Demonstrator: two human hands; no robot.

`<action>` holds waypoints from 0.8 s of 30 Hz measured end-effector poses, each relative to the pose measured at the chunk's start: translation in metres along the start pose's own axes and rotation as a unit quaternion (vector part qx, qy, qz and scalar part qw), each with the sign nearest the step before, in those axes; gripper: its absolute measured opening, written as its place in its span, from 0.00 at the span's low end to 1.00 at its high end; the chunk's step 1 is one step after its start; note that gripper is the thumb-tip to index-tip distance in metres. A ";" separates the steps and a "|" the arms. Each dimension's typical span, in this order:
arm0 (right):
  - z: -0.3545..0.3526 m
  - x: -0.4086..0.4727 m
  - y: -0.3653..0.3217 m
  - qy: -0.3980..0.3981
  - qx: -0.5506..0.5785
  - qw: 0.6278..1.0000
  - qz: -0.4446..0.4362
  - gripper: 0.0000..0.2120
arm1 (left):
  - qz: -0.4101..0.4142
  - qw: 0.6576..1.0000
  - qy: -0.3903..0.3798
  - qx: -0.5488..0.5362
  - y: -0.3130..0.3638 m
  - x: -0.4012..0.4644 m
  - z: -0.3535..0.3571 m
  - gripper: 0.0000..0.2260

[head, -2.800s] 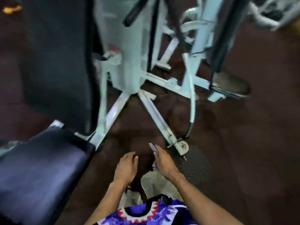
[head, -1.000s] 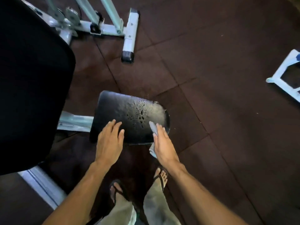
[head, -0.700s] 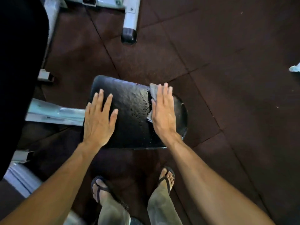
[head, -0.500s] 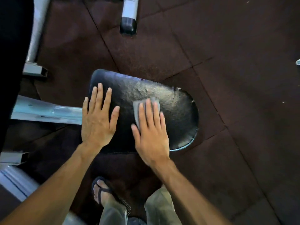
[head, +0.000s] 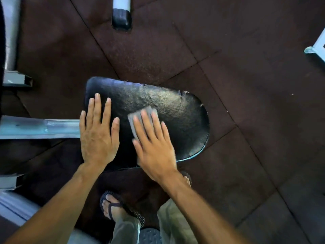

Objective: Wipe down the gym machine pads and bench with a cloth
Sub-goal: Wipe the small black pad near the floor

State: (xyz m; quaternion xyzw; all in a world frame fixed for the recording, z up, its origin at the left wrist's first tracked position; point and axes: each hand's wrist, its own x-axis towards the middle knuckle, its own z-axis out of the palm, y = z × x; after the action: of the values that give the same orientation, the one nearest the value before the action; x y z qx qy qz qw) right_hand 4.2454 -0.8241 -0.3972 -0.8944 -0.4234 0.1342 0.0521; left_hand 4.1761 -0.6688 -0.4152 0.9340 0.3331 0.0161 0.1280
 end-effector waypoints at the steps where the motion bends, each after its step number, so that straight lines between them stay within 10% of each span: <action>1: -0.002 -0.025 0.013 -0.011 -0.012 1.000 -0.004 0.28 | -0.002 1.000 -0.002 0.000 0.000 0.000 0.000 0.25; 8: -0.023 0.062 0.062 0.086 0.005 0.968 0.236 0.27 | -0.013 1.000 -0.001 0.007 0.004 0.000 0.001 0.26; 15: 0.003 -0.019 0.008 -0.003 -0.009 1.000 -0.023 0.27 | -0.003 1.000 0.005 -0.003 0.000 -0.001 0.000 0.25; 24: -0.016 0.071 0.033 0.075 0.029 0.972 0.219 0.27 | -0.016 1.000 -0.002 0.006 0.003 0.000 0.002 0.26</action>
State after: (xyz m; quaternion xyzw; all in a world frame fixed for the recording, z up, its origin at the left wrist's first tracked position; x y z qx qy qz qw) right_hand 4.3180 -0.7903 -0.4023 -0.9710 -0.2078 0.0874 0.0790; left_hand 4.1787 -0.6715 -0.4162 0.9294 0.3476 0.0101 0.1235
